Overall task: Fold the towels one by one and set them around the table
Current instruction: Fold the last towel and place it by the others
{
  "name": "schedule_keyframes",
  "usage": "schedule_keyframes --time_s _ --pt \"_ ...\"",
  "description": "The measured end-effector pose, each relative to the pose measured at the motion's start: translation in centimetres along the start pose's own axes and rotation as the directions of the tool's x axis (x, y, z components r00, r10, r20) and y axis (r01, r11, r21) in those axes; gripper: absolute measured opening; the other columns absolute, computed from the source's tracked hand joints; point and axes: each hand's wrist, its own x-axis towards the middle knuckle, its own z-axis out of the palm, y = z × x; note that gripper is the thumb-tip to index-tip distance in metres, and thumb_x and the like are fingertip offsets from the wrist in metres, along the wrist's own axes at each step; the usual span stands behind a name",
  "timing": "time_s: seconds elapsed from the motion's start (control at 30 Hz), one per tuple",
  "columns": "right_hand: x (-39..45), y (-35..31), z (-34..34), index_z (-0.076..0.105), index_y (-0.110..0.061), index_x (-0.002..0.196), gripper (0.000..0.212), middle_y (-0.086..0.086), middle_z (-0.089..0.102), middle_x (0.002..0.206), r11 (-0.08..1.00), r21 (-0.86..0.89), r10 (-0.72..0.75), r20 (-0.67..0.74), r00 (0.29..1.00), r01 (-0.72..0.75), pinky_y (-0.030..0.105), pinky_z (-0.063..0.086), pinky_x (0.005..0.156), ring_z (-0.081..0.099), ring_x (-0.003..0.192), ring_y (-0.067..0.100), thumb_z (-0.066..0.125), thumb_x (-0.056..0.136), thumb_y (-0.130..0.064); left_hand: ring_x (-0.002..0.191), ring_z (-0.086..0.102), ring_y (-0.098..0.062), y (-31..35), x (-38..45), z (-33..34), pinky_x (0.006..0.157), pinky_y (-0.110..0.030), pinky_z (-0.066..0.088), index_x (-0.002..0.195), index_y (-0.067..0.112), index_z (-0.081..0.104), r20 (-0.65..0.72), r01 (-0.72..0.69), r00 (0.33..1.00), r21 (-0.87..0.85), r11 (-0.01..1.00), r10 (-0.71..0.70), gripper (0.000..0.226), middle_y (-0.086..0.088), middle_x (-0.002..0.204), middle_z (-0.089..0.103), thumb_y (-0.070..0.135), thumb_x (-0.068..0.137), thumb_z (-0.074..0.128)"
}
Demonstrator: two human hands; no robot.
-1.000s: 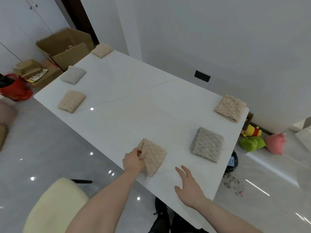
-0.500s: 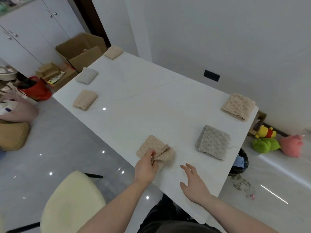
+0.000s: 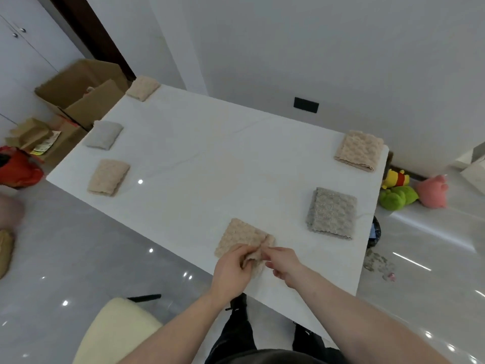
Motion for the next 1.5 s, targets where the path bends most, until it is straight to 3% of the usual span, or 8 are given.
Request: schedule_keyframes --time_s 0.3,0.43,0.67,0.8,1.0,1.2,1.4,1.5 --pt "1.1 2.0 3.3 0.07 -0.014 0.111 0.039 0.002 0.072 0.105 0.913 0.369 0.206 -0.046 0.977 -0.175 0.021 0.046 0.054 0.067 0.085 0.013 0.078 0.087 -0.043 0.11 0.059 0.007 -2.9 2.1 -3.2 0.092 -0.017 0.052 0.13 0.046 0.063 0.286 0.026 0.957 -0.237 0.971 0.044 0.052 0.03 0.128 0.06 0.046 0.078 0.069" --pt "1.4 2.5 4.3 0.069 -0.005 0.113 0.026 0.006 0.069 0.089 0.904 0.424 0.174 -0.235 0.956 -0.06 0.021 0.039 0.046 0.062 0.074 0.015 0.074 0.088 -0.013 0.102 0.063 0.0 -4.6 3.3 -4.1 0.091 -0.024 0.055 0.129 0.044 0.063 0.294 0.114 0.955 -0.271 0.956 -0.031 0.05 0.027 0.123 0.062 0.036 0.08 0.067" --pt "-0.1 4.5 4.3 0.058 -0.015 0.119 0.028 0.006 0.061 0.082 0.847 0.518 0.114 -0.396 0.911 0.119 0.027 0.045 0.054 0.057 0.067 0.017 0.066 0.092 -0.014 0.114 0.055 -0.005 -7.5 4.9 -5.4 0.093 -0.016 0.045 0.143 0.029 0.055 0.345 0.119 0.936 -0.112 0.987 -0.074 0.051 0.016 0.143 0.041 0.025 0.092 0.056" --pt "-0.2 3.4 5.8 0.064 -0.006 0.106 0.019 0.007 0.063 0.087 0.927 0.307 -0.066 -0.429 0.901 0.214 0.029 0.049 0.058 0.06 0.07 0.019 0.066 0.092 -0.019 0.113 0.056 -0.002 -8.3 5.1 -6.3 0.086 -0.015 0.044 0.12 0.029 0.067 0.277 0.092 0.959 -0.077 0.993 -0.068 0.032 0.022 0.134 0.042 0.021 0.091 0.055" --pt "0.8 -0.3 9.5 0.062 -0.025 0.127 0.033 0.001 0.071 0.108 0.954 0.106 -0.264 -0.149 0.953 0.281 0.025 0.056 0.066 0.073 0.085 0.018 0.066 0.094 -0.022 0.105 0.063 -0.005 -9.3 5.3 -7.0 0.09 -0.024 0.052 0.123 0.028 0.064 0.317 0.228 0.934 -0.179 0.957 -0.164 0.036 0.014 0.124 0.065 0.017 0.089 0.057" --pt "1.1 2.0 8.6 0.067 -0.022 0.117 0.029 -0.002 0.069 0.109 0.953 -0.073 -0.301 -0.331 0.894 0.293 0.028 0.055 0.065 0.071 0.075 0.016 0.056 0.093 -0.01 0.098 0.061 -0.008 -8.9 6.3 -5.0 0.075 -0.019 0.045 0.122 0.025 0.054 0.338 0.349 0.899 -0.162 0.923 -0.28 0.05 0.009 0.109 0.062 0.04 0.081 0.078" --pt "0.6 5.8 7.3 0.061 -0.03 0.126 0.04 -0.01 0.058 0.124 0.866 -0.421 -0.431 -0.353 0.83 0.271 0.029 0.054 0.083 0.066 0.087 0.009 0.061 0.09 -0.014 0.085 0.064 -0.009 -8.1 8.1 -4.3 0.07 -0.018 0.047 0.103 0.023 0.068 0.193 0.282 0.947 -0.115 0.953 -0.257 0.015 0.01 0.09 0.065 0.028 0.089 0.071" --pt "0.5 7.0 7.1 0.054 -0.03 0.141 0.052 -0.01 0.045 0.143 0.677 -0.67 -0.582 -0.232 0.779 0.306 0.027 0.048 0.1 0.055 0.121 0.013 0.061 0.09 -0.018 0.086 0.063 -0.013 -8.1 8.4 -4.6 0.066 -0.019 0.043 0.1 0.024 0.063 0.124 0.222 0.97 -0.09 0.971 -0.21 0.008 0.01 0.091 0.065 0.023 0.092 0.063"
